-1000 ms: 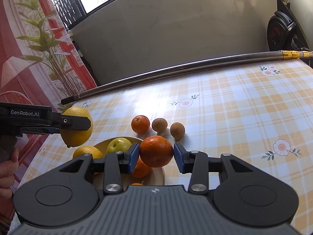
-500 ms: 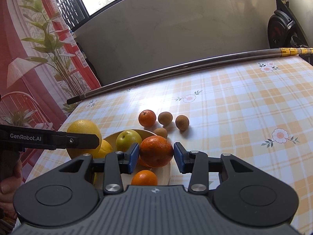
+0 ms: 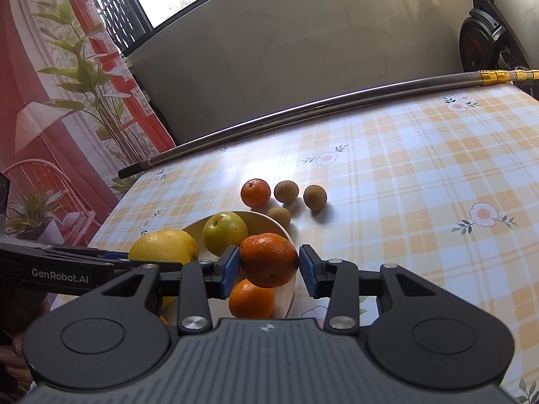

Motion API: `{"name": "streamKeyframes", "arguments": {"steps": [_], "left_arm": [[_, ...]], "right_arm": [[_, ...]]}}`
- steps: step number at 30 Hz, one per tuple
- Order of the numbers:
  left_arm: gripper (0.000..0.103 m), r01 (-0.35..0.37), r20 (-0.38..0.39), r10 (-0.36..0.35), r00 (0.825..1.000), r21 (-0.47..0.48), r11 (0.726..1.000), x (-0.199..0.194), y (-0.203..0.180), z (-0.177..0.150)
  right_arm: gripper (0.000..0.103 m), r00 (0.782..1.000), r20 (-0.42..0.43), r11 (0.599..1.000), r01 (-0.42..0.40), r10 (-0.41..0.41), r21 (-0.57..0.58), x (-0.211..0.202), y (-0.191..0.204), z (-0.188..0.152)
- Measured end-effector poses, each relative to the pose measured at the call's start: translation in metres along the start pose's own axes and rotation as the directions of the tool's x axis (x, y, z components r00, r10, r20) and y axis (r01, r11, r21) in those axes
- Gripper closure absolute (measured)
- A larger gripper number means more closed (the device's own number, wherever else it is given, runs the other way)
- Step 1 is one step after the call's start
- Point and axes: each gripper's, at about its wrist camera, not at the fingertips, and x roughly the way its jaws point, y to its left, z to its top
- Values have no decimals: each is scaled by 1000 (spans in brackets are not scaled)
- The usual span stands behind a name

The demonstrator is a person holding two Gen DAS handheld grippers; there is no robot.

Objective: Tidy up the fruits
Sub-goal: 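Carry the lemon with the left tool while the right tool carries the orange to the plate, then open the left gripper over the plate while the right gripper releases the orange there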

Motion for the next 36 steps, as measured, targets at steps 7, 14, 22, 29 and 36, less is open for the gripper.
{"name": "streamKeyframes", "arguments": {"steps": [7,14,22,29,36], "left_arm": [[45,-20,-27,21,999,52,998,17,-7,2],[45,-25,-40,29,999,78,997,31,-15,7],[45,-30,-59,34,998,79,996,44,-15,10],[45,-26,-53,31,998,81,996,48,-15,9],[41,18,-46,-17,999,25,1000,38,-6,11]], "right_arm": [[61,1000,7,999,6,-6,31,-2,-8,1],[61,1000,11,999,15,-16,44,-4,-13,1],[61,1000,7,998,21,-21,51,-4,-14,1],[61,1000,1,999,19,-19,46,-2,-14,1],[61,1000,1,999,15,-15,34,-3,-10,2]]}}
